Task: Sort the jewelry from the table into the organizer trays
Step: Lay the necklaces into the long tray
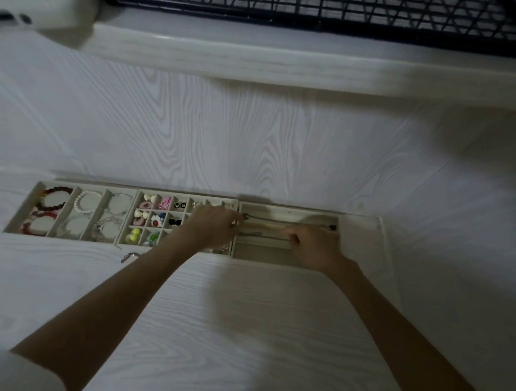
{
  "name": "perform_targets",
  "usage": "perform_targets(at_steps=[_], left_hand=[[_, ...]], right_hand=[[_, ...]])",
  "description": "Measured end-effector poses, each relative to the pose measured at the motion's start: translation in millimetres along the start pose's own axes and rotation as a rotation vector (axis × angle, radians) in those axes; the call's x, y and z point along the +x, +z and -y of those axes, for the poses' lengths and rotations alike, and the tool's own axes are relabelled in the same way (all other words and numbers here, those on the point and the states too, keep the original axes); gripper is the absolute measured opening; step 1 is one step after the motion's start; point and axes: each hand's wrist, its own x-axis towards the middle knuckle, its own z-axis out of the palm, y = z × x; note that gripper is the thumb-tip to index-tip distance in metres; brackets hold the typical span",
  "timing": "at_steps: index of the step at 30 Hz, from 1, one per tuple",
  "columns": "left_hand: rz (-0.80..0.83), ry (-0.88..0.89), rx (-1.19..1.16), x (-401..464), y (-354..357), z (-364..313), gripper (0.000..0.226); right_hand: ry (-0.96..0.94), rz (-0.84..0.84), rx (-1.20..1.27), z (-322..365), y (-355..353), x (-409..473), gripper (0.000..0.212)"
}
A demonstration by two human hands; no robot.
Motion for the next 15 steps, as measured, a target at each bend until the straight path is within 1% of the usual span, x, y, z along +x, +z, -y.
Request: perform_targets(at_steps=[2, 4, 7, 10, 15], left_hand=[[-0.084, -0.071, -0.142, -16, -1, 11, 0.034], [-0.131, -0.123, -0.234, -32, 2, 22, 0.033], [-0.134, -0.192, -0.271, -51, 10, 43, 0.036], [-0.160, -0.247, -0.290, -60, 17, 58, 0.035], [-0.195, -0.325, -0.310, -75, 17, 72, 0.031]], right_hand=[[0.002, 0.066, 0.058, 12, 10, 13, 0.039], [0.010, 0.089, 0.022, 16, 16, 23, 0.042], [0.015, 0.104, -0.062, 22, 22, 30, 0.045], [0.007, 0.067, -0.130, 27, 24, 31, 0.046], [0.025, 0.059, -0.159, 32, 26, 30, 0.047]])
